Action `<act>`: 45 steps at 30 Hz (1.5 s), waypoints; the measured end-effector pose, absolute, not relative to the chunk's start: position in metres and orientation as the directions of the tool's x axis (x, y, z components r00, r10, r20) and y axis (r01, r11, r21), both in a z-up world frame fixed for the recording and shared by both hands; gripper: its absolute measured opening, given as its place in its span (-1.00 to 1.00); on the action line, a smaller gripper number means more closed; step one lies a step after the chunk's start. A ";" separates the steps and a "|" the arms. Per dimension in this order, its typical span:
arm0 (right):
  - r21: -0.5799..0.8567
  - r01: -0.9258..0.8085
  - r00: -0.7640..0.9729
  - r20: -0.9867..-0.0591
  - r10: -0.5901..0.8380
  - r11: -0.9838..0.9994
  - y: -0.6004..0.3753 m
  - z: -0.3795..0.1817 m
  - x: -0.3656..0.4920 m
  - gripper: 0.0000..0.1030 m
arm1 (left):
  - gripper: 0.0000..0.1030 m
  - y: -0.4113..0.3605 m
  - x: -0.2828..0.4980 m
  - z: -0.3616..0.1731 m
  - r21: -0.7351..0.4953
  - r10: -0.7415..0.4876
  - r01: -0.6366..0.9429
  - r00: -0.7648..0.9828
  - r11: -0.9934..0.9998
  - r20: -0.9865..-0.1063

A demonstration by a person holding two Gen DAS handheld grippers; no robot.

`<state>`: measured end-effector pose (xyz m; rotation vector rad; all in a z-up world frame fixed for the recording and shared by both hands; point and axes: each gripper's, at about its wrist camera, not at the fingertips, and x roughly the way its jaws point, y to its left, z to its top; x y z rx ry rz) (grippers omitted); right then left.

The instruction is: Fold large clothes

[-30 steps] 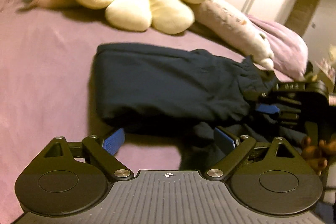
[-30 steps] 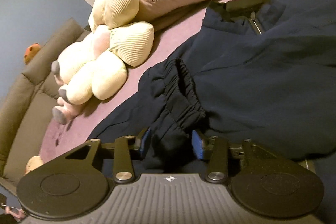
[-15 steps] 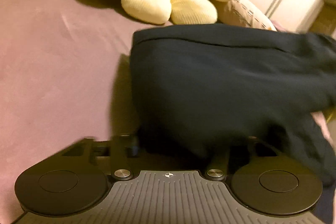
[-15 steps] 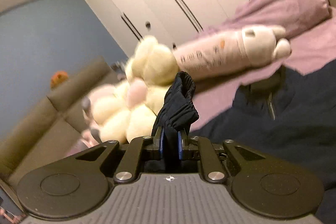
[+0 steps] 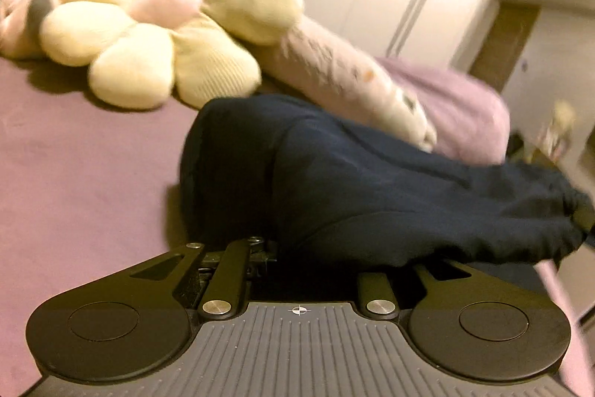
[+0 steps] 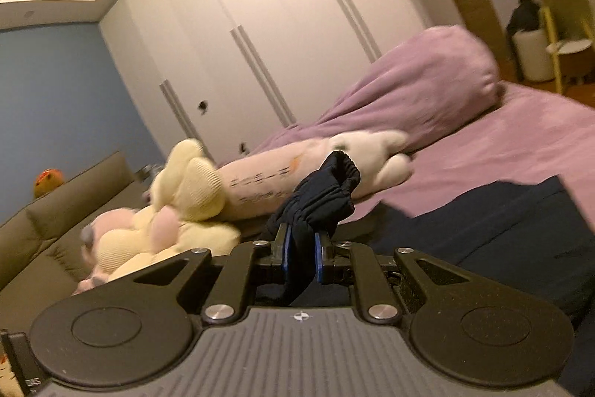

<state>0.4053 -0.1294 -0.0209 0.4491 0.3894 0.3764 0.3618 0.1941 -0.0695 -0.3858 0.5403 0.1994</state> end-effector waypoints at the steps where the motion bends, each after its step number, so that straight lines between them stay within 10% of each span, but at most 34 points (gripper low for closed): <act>1: 0.461 -0.239 0.868 -0.294 0.401 0.855 -0.134 -0.028 0.409 -0.77 | -0.63 0.183 0.370 -0.078 -0.243 0.098 -0.277 0.821 0.930 -0.562; 9: 0.441 -0.006 0.737 -0.604 0.301 0.898 -0.168 -0.131 0.461 -0.71 | -0.41 0.152 0.387 -0.123 -0.039 0.159 -0.227 0.781 0.973 -0.604; 15: 0.670 0.069 0.734 -0.536 0.417 0.739 -0.195 -0.150 0.470 -0.48 | -0.14 0.158 0.381 -0.119 -0.073 0.117 -0.199 0.794 0.977 -0.597; 20: 0.579 0.060 0.726 -0.584 0.363 0.813 -0.179 -0.136 0.481 -0.72 | 0.04 0.148 0.370 -0.114 0.010 0.142 -0.169 0.794 0.986 -0.591; 27: 0.499 -0.012 0.877 -0.411 0.249 0.867 -0.199 -0.072 0.447 -0.74 | 0.16 0.152 0.347 -0.114 0.122 0.205 -0.166 0.780 0.979 -0.591; 33: 0.420 0.119 0.769 -0.612 0.184 0.900 -0.210 -0.133 0.474 -0.74 | 0.25 0.191 0.338 -0.113 -0.089 0.139 -0.266 0.726 0.960 -0.674; 45: 0.363 0.027 0.806 -0.559 0.195 0.931 -0.206 -0.105 0.458 -0.38 | 0.52 0.202 0.324 -0.061 -0.090 0.225 -0.340 0.776 0.936 -0.589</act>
